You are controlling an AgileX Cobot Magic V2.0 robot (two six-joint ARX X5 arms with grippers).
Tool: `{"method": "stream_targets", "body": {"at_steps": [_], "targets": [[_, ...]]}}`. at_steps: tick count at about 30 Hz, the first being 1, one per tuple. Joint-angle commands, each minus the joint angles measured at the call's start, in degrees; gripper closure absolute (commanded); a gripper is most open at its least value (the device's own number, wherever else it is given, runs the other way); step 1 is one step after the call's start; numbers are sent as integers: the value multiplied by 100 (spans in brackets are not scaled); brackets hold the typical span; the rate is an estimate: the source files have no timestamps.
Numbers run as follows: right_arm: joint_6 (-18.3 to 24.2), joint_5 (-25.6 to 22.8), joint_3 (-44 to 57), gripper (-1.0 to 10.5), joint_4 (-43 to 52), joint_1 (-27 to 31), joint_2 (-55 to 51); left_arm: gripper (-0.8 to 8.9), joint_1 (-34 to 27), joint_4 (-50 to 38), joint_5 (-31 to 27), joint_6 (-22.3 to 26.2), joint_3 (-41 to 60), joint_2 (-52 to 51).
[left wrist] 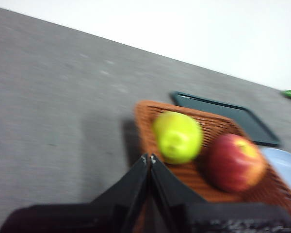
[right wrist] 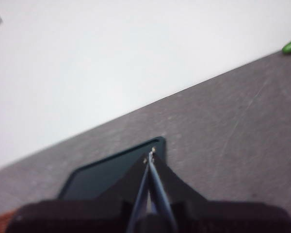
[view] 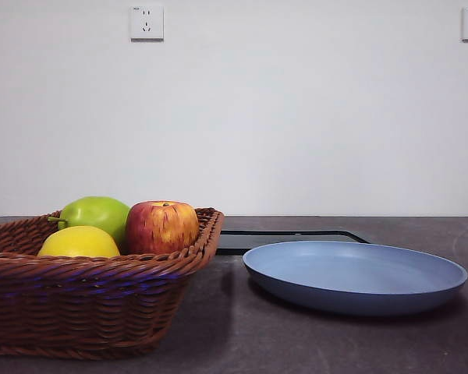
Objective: Take the lemon from the basket,put the lemon in the plate,hand out the plate
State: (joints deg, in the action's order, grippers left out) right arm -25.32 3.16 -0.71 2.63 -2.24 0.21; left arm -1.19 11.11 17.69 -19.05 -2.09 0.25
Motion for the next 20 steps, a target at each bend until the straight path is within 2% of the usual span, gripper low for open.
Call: {"method": "stream_targets", "body": {"at_steps": [1, 5, 10, 14, 16, 20], "targets": [[-813, 308, -4, 938, 101, -7, -17, 807, -22, -79, 535, -369, 20, -13], [-828, 726, -271, 942, -170, -7, -2, 807, -22, 107, 501, -776, -256, -11], [-782, 686, -1036, 942, -1185, -7, 269, 807, -22, 741, 396, -824, -951, 216], [-516, 704, -1694, 941, -1657, -7, 756, 807, -22, 990, 367, -820, -1565, 678], [-315, 706, -2035, 941, -1880, -7, 1051, 807, -22, 1071, 376, -752, -1875, 1001], [162, 750, -2752, 941, -2361, -7, 1790, 807, -22, 1139, 540, -273, -2476, 1738]]}}
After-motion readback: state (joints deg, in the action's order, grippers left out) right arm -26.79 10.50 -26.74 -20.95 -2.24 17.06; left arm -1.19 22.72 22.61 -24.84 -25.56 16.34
